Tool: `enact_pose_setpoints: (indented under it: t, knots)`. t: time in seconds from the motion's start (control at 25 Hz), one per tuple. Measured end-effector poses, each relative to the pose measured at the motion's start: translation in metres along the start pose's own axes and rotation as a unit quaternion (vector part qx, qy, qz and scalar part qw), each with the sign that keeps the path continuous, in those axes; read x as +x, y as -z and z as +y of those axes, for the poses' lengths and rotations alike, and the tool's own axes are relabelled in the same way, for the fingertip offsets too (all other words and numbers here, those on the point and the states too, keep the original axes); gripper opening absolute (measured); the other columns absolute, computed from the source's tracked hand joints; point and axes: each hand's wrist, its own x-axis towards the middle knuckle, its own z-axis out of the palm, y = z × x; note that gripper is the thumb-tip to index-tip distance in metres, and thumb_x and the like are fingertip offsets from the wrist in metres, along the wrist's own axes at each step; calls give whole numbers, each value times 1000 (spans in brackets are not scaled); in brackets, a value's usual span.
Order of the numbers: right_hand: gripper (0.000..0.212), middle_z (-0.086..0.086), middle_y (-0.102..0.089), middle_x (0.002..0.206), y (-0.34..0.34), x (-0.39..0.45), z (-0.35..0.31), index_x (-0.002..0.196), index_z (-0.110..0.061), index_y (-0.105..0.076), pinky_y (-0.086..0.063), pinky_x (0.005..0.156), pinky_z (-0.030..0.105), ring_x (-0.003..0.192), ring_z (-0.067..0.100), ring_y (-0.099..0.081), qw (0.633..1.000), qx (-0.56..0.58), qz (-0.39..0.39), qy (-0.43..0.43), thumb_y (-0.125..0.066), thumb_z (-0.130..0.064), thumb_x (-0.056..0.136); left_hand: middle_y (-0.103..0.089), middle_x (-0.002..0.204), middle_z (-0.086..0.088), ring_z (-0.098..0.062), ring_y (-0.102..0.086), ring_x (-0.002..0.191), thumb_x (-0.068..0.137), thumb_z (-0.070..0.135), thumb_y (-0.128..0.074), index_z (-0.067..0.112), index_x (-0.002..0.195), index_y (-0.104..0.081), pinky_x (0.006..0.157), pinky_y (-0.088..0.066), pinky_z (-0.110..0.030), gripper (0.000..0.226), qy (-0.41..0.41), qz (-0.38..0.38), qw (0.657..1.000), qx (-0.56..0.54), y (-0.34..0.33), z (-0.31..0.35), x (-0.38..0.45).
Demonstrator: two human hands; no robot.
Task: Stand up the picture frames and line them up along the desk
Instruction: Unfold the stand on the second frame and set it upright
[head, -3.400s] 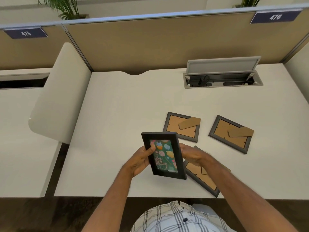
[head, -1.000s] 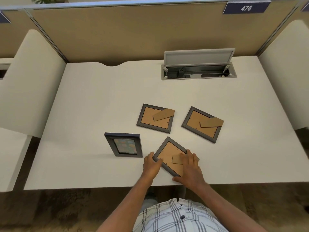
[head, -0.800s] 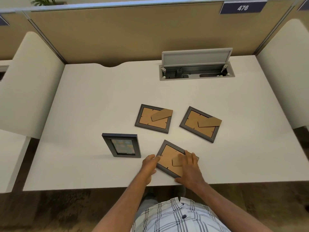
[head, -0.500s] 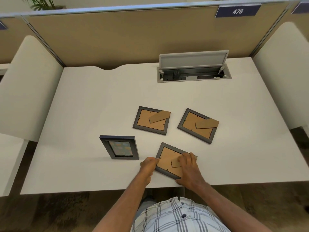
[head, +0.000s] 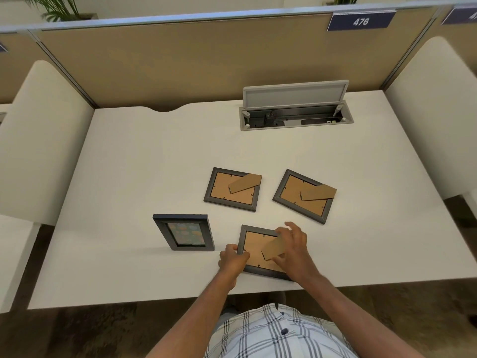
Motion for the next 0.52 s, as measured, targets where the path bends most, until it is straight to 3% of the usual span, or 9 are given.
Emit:
enact_pose_setpoints:
  t: [0.08,0.12,0.2,0.28,0.32,0.36,0.4,0.52]
  knots:
    - [81,-2,-27,152,7,9,-1,139,-32,-41,-44,87,11,136,20,-33,981,161,55,-94,-86,-14,75,-45,143,-11,-30,-51,125,96,26,-65,18,145,-43,106,-51,-47,54,2,-4,1000,-5,1,0,1]
    - [78,-2,-32,148,11,13,-1,139,-32,-40,-46,80,12,130,20,-40,949,260,76,-161,-83,-10,78,-45,143,-11,-30,-51,125,97,25,-65,18,145,-42,106,-51,-48,54,5,-7,1000,-10,1,1,1]
    - [71,4,-43,141,18,17,2,142,-28,-37,-53,77,24,123,24,-49,830,464,97,-295,-75,-7,86,-45,143,-12,-30,-51,125,97,24,-65,18,145,-42,107,-51,-48,54,8,-13,1000,-17,1,1,1]
    - [60,16,-50,139,19,17,3,144,-15,-39,-53,94,38,124,31,-52,692,617,82,-366,-66,-4,92,-44,143,-11,-29,-52,123,97,24,-65,18,145,-42,106,-52,-46,54,10,-16,1000,-24,1,2,2]
    - [53,19,-53,137,16,14,2,143,-10,-42,-48,104,42,124,31,-53,654,655,66,-373,-62,-4,95,-44,142,-11,-28,-52,121,97,24,-65,18,145,-42,105,-52,-45,53,9,-16,999,-26,1,3,2]
    - [48,20,-57,133,11,9,0,142,-7,-44,-45,109,43,122,30,-56,650,660,46,-374,-59,-5,97,-43,141,-11,-27,-53,120,98,24,-65,18,144,-43,103,-53,-43,52,9,-18,999,-29,1,4,1]
    - [43,17,-61,128,4,4,-4,139,-8,-46,-44,111,41,119,28,-58,676,635,19,-372,-58,-8,98,-43,141,-11,-26,-53,118,98,24,-65,18,144,-43,100,-54,-41,52,11,-21,999,-32,2,5,1]
    - [29,8,-67,122,-16,-11,-16,128,-17,-56,-48,106,38,112,22,-63,822,461,-37,-332,-56,-16,99,-44,141,-10,-25,-51,117,98,25,-63,19,143,-43,93,-55,-38,49,20,-37,998,-49,7,6,0]
